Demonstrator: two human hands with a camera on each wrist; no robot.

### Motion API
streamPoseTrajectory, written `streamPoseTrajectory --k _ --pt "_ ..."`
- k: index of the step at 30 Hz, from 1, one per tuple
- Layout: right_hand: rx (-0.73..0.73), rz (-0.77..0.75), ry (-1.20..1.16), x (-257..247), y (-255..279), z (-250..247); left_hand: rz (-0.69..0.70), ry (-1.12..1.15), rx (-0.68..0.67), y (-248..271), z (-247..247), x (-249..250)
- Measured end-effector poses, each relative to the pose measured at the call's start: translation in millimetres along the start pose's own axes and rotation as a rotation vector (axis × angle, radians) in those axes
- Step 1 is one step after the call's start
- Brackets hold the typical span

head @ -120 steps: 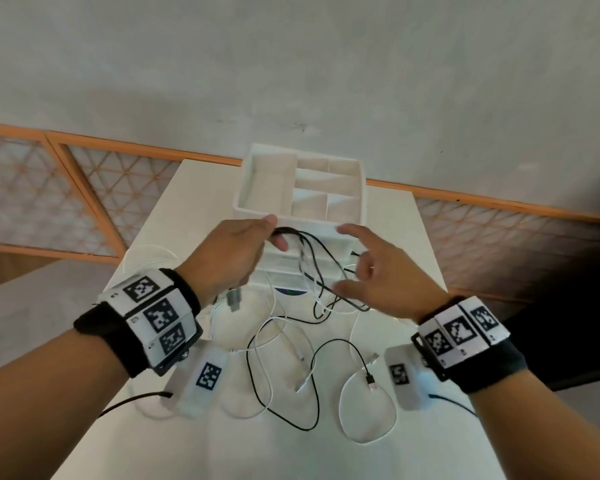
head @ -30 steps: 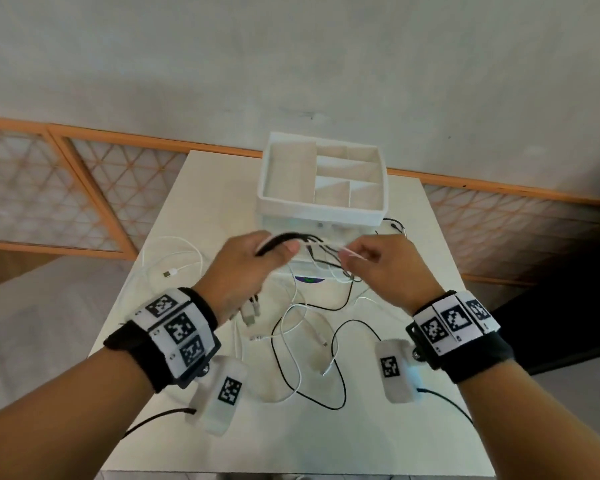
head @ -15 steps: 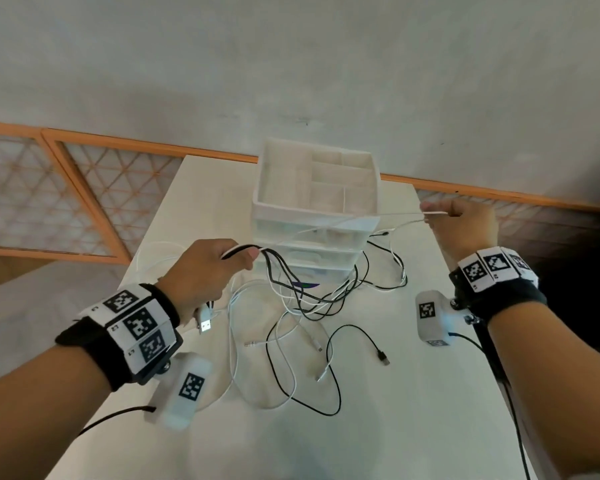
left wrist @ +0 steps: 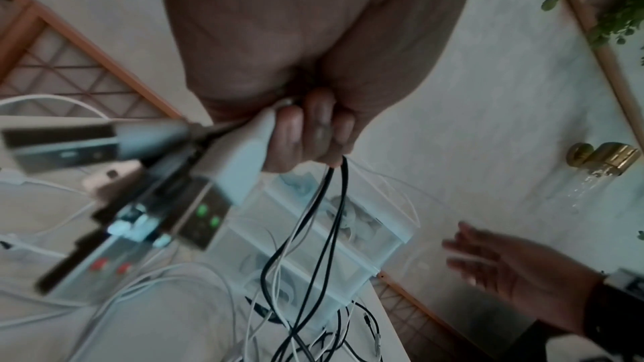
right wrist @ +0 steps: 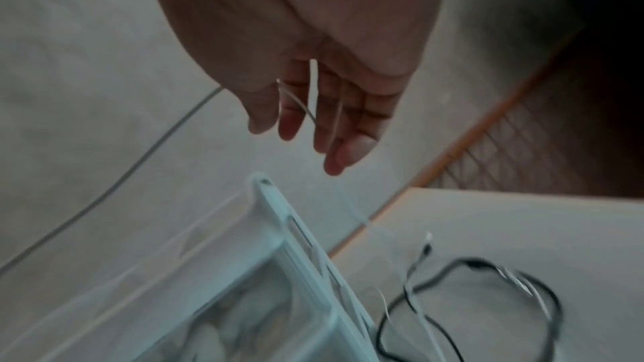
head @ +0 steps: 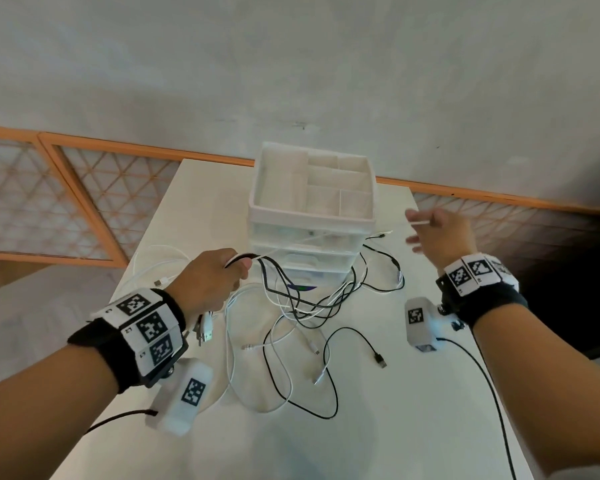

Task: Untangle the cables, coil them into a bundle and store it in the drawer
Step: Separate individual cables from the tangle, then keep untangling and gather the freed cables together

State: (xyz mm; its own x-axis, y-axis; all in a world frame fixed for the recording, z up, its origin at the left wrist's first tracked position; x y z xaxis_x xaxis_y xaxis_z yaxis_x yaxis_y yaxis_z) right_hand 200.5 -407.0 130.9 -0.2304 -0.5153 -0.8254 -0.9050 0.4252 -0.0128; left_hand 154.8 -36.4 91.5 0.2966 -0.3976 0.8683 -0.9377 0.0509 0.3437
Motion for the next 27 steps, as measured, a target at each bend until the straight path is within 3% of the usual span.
streamPoseTrajectory --k 3,6,10,12,14,17,20,23,26,27 --pt "0.051 -0.158 -0.051 -34.6 -9.7 -4.3 0.017 -0.046 -0.001 -1.2 5.6 2.1" --pt "0.066 -0.161 -0.064 -41.3 -18.5 -1.7 0.041 -0.030 -0.019 -0.2 12.0 6.6" --pt "-0.214 -0.072 0.325 -10.9 -3.7 20.4 0.033 0.115 -0.057 1.4 16.1 10.9" --pt "-0.282 -0.028 0.428 3.5 15.0 30.2 0.063 0.107 -0.050 3.1 12.6 15.3" --pt "-0.350 -0.094 0.351 -2.4 41.0 44.5 0.120 0.045 -0.067 6.0 12.5 22.9" --pt "-0.615 -0.213 0.066 -33.7 94.7 80.3 0.227 -0.101 -0.137 15.3 26.9 40.6" --pt "-0.739 -0.278 0.179 -36.6 119.0 112.3 0.329 -0.164 -0.201 27.2 46.9 58.2" --pt "-0.644 -0.103 0.430 0.5 88.9 100.0 0.354 -0.153 -0.273 33.5 46.2 57.7" --pt "-0.231 -0.103 0.347 20.2 57.3 63.1 0.316 -0.435 -0.377 31.6 44.1 34.8" --pt "-0.192 -0.144 0.298 24.1 56.1 60.4 0.296 -0.557 -0.381 28.7 44.9 23.6"
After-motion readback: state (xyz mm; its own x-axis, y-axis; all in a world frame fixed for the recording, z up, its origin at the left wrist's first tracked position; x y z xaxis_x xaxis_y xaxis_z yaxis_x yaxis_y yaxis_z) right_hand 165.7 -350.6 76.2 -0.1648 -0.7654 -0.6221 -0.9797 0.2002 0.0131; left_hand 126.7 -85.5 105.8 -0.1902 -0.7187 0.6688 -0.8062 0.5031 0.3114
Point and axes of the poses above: each hand's wrist, its own y-axis away from the middle knuckle, its own z-axis out of the palm, x = y × z, the point moved 5 cm from there along -y, towards the middle knuckle, and after that the axes turned 3 degrees about -y, right-handed, at the moved point
